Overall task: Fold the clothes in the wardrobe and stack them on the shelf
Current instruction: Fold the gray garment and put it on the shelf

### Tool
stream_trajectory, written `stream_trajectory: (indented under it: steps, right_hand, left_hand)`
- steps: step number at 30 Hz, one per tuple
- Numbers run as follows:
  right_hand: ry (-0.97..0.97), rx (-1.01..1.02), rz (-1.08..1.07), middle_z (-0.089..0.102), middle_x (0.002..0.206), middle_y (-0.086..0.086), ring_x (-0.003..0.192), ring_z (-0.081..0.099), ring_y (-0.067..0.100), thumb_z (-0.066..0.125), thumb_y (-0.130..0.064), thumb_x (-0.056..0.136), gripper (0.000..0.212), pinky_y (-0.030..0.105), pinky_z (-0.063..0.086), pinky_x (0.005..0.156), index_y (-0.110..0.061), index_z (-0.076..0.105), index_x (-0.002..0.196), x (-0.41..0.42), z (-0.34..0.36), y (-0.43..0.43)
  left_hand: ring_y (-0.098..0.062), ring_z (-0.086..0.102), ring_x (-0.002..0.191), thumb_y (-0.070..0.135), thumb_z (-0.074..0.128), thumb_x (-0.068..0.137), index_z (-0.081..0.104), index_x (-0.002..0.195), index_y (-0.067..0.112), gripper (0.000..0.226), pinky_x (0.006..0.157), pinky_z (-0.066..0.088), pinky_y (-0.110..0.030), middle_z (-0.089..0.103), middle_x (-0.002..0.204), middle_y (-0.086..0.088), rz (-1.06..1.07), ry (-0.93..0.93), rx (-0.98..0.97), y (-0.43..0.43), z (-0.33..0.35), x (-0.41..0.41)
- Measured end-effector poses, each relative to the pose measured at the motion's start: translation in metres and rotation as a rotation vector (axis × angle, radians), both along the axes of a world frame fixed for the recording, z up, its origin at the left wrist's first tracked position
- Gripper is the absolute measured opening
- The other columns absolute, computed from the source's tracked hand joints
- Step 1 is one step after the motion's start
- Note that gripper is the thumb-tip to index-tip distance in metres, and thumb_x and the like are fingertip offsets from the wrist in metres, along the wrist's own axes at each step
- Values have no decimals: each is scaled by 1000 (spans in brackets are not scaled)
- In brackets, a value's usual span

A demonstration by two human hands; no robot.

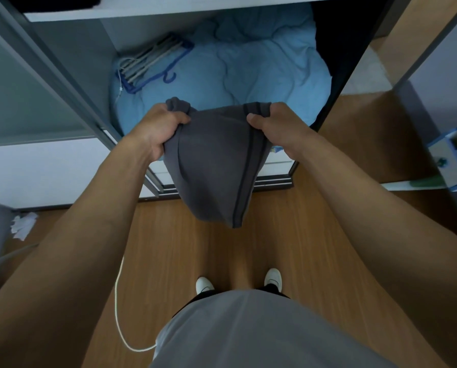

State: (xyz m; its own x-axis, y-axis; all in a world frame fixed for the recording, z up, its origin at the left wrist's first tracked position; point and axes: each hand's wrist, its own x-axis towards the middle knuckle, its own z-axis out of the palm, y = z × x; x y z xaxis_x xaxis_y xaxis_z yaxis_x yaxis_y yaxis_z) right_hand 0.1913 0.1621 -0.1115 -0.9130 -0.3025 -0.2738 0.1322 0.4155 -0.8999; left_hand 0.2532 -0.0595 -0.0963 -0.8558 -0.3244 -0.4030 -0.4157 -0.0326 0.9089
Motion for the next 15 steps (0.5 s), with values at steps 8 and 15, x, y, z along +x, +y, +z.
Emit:
stream_trajectory:
  steps: [8, 15]
  right_hand:
    - [-269, -434, -188, 71, 115, 15, 107, 69, 30, 61, -1, 94, 31, 39, 60, 83, -1, 61, 125, 5, -8, 9]
    - [-177, -433, -89, 60, 129, 8, 117, 63, 19, 70, 2, 88, 89, 31, 54, 98, -23, 21, 157, 1, 1, 8]
  left_hand:
    - [-17, 74, 87, 8, 67, 88, 70, 95, 12, 8, 81, 59, -29, 75, 92, -5, 30, 69, -86, -6, 0, 1]
    - [0, 70, 66, 15, 76, 80, 73, 87, 13, 8, 54, 50, -13, 73, 81, 1, 249, 165, -190, -1, -1, 1]
